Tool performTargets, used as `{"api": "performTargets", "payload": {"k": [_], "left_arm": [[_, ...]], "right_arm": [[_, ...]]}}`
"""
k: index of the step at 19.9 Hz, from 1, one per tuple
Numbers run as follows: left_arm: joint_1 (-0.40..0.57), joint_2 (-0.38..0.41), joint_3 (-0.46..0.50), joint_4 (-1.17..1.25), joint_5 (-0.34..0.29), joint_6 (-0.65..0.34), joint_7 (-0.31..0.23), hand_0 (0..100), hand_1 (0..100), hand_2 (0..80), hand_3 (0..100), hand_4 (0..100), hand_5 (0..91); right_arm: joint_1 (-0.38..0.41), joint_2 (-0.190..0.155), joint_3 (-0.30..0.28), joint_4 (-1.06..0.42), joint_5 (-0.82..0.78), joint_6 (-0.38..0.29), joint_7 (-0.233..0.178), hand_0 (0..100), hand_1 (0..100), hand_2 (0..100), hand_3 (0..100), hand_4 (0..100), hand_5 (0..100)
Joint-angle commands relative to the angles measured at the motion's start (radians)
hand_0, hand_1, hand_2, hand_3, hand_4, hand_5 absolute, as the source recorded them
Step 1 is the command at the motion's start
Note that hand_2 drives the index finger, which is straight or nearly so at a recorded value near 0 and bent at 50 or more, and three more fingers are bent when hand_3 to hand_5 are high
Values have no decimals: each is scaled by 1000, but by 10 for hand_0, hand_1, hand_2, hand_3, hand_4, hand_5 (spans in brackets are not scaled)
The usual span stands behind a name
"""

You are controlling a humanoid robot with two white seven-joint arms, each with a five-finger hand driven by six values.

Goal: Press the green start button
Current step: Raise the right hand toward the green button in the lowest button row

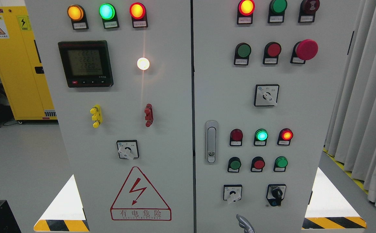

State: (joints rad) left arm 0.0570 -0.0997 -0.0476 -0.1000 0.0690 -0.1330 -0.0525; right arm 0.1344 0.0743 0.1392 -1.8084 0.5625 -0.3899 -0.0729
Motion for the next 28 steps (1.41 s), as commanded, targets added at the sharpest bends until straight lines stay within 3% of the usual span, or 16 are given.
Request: {"api": "performTargets", "payload": {"k": [1,4,9,12,20,28], "left_arm": [[0,0,0,0,0,0,0,120,556,0,0,0,0],[0,0,0,-1,0,0,0,120,556,0,0,0,0],[0,0,0,0,0,0,0,120,556,0,0,0,0],[0,0,0,0,0,0,0,120,556,0,0,0,0],[0,0,0,-1,0,0,0,120,556,0,0,0,0],[0,0,0,0,0,0,0,120,556,0,0,0,0]], "right_arm": [[-16,30,-107,-74,308,-4,-19,491,800,0,844,971,967],[-55,30,-145,-91,440,-4,-22,460,797,0,901,1000,1000],[-116,30,-155,-91,527,-3,-35,413,788,0,944,1000,1000],[-177,30,-153,-85,572,2,-30,443,781,0,950,1000,1000],[-297,22,-150,33,586,6,-24,366,762,0,949,999,1000],[-328,27,-144,123,602,9,-24,360,755,0,948,994,1000]]}}
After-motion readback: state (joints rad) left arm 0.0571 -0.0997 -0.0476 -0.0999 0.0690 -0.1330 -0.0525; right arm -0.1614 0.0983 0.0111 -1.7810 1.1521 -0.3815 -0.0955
